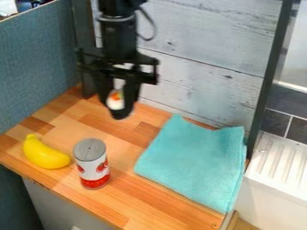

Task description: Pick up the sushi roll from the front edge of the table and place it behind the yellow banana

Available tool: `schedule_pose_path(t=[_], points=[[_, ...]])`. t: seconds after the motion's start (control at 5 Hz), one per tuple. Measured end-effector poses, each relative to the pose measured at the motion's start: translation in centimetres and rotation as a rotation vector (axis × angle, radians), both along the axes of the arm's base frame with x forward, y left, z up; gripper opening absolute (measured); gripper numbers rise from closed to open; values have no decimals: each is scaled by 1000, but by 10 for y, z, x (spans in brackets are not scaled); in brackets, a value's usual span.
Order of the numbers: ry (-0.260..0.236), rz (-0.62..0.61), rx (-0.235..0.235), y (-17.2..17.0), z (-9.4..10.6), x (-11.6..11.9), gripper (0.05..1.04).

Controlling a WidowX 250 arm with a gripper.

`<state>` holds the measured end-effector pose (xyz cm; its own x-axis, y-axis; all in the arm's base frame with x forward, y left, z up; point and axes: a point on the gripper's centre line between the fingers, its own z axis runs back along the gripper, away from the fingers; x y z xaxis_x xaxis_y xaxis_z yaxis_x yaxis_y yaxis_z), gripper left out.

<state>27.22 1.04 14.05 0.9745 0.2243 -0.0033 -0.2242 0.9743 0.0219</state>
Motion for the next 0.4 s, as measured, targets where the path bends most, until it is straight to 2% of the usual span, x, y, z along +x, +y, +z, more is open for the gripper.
schedule_pose_path(t=[0.2, 0.4], points=[[9, 85, 3, 36, -15, 5, 484], [48, 168, -9, 72, -39, 3, 484]])
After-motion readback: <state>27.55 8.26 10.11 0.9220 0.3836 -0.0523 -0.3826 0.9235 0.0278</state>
